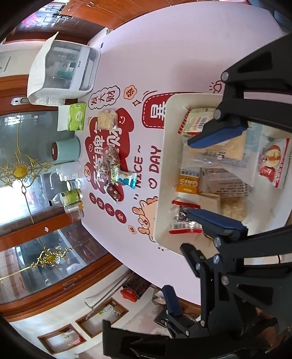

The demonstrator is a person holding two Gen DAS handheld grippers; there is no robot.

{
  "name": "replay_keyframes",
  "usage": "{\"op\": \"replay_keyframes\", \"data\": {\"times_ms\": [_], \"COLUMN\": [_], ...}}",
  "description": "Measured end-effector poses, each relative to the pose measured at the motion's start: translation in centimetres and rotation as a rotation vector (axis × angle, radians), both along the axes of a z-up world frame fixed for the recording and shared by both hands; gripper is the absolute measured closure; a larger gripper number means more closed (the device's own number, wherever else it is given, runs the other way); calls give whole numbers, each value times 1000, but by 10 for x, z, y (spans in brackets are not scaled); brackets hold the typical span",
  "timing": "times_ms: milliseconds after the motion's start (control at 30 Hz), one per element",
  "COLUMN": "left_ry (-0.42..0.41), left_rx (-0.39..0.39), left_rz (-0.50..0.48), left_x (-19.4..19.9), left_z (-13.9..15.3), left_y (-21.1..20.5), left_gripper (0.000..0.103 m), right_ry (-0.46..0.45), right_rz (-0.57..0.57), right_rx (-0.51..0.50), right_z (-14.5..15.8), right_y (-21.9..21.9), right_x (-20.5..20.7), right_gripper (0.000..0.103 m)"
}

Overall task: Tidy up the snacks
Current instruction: 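Withdraw both open tools from the tray toward the snack pile, then grasp the dark red patterned pack with left tool while right tool grasps a clear crumb-cake bag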

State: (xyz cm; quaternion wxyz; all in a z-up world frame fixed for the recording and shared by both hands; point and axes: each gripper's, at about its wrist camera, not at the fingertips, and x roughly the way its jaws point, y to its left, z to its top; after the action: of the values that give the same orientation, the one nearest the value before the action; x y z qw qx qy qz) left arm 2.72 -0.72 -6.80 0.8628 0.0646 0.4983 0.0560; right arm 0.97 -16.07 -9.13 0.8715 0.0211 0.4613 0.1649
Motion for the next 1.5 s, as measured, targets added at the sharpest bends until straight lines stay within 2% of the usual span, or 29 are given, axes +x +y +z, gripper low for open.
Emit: {"op": "replay_keyframes", "data": {"times_ms": [133, 200, 400, 567, 700, 800, 1000, 1133, 1267, 1367, 1500], "left_ry": [4, -14, -128, -216, -235, -220, -109, 18, 154, 224, 290], "left_rx": [-78, -81, -38, 12, 28, 47, 51, 47, 72, 70, 65], "left_rz": [7, 6, -20, -66, -84, -95, -109, -154, -172, -163, -157], "left_x": [26, 37, 75, 116, 149, 181, 257, 308, 346, 361, 373], "left_z": [14, 23, 62, 88, 97, 94, 61, 14, -48, -88, -134], "left_y": [13, 17, 27, 32, 36, 39, 44, 45, 47, 52, 61], "left_gripper": [14, 14, 12, 8, 6, 6, 5, 5, 5, 5, 5], "right_ry": [-16, -27, -65, -62, -74, -67, -39, 30, 117, 216, 283], "right_rz": [-12, -18, -60, -101, -127, -141, -172, -183, -235, -243, -261], "right_rx": [-2, -3, -27, -37, -82, -91, -104, -94, -112, -70, -30], "right_z": [5, 10, 29, 45, 60, 68, 70, 49, 6, -35, -80], "right_y": [2, 1, -14, -36, -49, -57, -66, -69, -74, -74, -73], "right_x": [11, 19, 46, 80, 117, 145, 212, 262, 310, 339, 363], "right_gripper": [46, 46, 46, 46, 46, 46, 45, 44, 44, 44, 44]}}
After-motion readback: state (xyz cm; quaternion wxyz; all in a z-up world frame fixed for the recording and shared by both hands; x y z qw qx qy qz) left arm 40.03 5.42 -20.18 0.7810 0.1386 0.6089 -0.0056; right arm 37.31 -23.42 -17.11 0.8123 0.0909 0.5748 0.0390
